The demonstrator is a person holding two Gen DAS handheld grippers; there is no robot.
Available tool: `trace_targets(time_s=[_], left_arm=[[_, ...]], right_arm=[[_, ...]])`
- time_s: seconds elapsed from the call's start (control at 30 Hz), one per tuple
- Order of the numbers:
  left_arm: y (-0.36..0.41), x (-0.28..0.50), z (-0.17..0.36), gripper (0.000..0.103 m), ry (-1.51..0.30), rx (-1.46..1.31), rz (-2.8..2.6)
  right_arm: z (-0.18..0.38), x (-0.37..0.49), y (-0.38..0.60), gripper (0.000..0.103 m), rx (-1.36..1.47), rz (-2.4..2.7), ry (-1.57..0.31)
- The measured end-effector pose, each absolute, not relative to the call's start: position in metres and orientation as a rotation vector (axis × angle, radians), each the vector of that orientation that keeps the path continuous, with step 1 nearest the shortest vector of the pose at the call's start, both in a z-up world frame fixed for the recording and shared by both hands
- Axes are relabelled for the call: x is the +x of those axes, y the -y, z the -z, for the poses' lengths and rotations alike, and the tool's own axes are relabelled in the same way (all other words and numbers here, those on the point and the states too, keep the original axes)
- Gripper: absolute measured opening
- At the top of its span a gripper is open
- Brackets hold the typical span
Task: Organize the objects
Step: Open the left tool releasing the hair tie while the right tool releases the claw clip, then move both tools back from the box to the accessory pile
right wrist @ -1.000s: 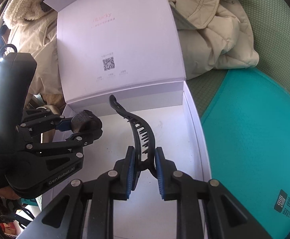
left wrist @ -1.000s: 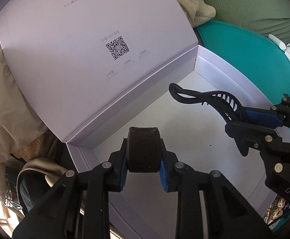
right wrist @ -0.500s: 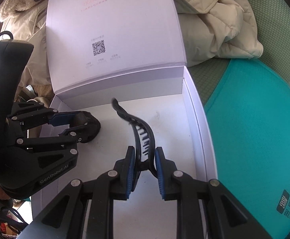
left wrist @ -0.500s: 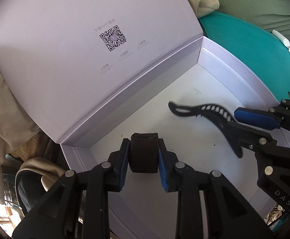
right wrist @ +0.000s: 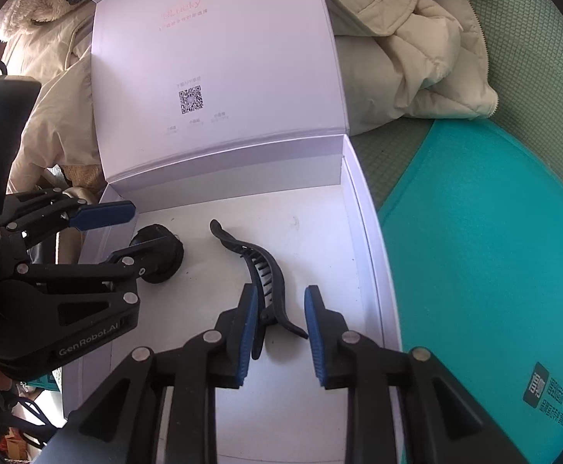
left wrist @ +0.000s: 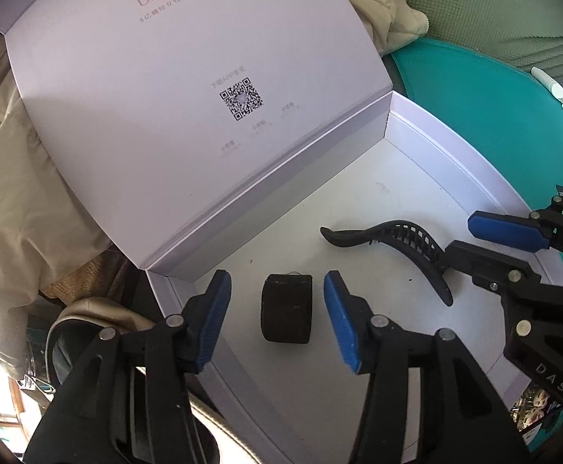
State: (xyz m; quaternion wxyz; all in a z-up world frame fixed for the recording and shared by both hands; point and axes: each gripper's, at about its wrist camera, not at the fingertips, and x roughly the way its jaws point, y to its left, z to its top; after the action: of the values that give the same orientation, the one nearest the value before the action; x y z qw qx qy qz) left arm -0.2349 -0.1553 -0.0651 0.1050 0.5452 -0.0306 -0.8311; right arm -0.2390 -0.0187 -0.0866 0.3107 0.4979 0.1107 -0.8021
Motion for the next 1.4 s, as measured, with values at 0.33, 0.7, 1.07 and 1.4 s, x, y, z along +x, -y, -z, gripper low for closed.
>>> trace_targets(time_s=[0.33, 0.7, 1.07, 1.4], left_arm=[[0.144, -0.215, 0.03, 0.053, 0.098, 1.518, 2.487], [0.145, -0.194, -0.006, 0.054, 0.082, 1.424, 2.547], [0.114, -0.163, -0.042, 0.054, 0.076, 1.353, 2.62], [0.081, -0.135, -0.06, 0.054, 0.065, 1.318, 2.689]], right_arm=[[0.06, -0.224, 0.0, 0.039, 1.255, 2.161, -0.273], [0.019, -0.198, -0.021, 0.039, 1.175, 2.222, -0.274], [-0.012, -0.167, -0.055, 0.039, 1.111, 2.293, -0.258], [-0.028, -0.135, -0.091, 0.039, 1.083, 2.357, -0.245]])
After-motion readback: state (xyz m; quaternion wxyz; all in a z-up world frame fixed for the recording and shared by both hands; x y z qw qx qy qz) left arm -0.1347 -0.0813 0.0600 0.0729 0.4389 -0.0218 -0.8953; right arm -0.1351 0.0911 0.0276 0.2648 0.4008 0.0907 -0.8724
